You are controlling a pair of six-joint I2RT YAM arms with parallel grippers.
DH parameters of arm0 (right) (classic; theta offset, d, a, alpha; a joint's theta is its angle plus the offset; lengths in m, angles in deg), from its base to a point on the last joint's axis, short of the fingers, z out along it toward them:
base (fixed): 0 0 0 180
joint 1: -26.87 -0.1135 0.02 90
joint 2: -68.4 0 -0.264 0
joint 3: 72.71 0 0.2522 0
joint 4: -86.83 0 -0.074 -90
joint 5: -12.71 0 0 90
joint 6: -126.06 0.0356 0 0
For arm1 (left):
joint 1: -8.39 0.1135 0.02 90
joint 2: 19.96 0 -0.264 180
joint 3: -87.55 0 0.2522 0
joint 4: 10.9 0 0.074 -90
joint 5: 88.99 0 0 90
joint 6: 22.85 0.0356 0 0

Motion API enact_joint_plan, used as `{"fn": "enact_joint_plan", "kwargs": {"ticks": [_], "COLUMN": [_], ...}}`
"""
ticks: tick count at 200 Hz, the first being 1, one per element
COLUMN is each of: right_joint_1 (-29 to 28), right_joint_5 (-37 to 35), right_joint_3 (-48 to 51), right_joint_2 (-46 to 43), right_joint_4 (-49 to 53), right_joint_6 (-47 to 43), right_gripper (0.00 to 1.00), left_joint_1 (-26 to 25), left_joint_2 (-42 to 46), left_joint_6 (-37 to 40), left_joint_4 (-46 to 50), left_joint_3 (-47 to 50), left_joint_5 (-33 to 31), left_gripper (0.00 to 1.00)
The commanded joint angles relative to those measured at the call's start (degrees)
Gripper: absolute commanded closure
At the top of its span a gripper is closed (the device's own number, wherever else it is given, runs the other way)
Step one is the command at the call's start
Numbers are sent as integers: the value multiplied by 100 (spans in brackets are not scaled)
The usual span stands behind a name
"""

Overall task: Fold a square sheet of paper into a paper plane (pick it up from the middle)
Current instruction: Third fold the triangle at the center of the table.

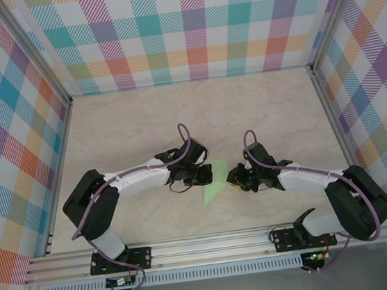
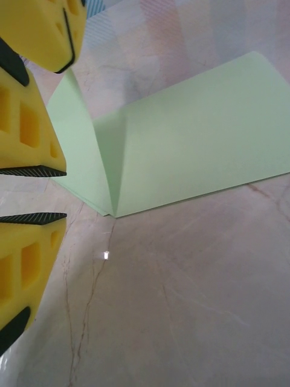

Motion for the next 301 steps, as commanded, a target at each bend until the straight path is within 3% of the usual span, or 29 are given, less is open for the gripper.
{"fn": "enact_joint_plan", "kwargs": {"ticks": [1,159,236,301], "right_joint_1": [2,-51,-61,-60], "right_joint_5": [445,1110,605,523], "right_joint_3": [-134,-299,-157,-210], "right_joint_2": [195,952,512,727], "right_joint_4": [-275,-1058,-609,-544], "right_joint_6": [-265,-362,-256,-34], "right_gripper": [75,67,60,60], "left_joint_1": [-29,-33,12,88], "left_joint_2": [-192,-868,-718,-655], "left_joint_6": [24,288,211,86], "left_joint_4": [95,397,314,102], "left_joint_3": [-44,-248,-95,68], "left_joint_5": [-33,-506,-649,-543], "left_gripper": [97,100,100,100]}}
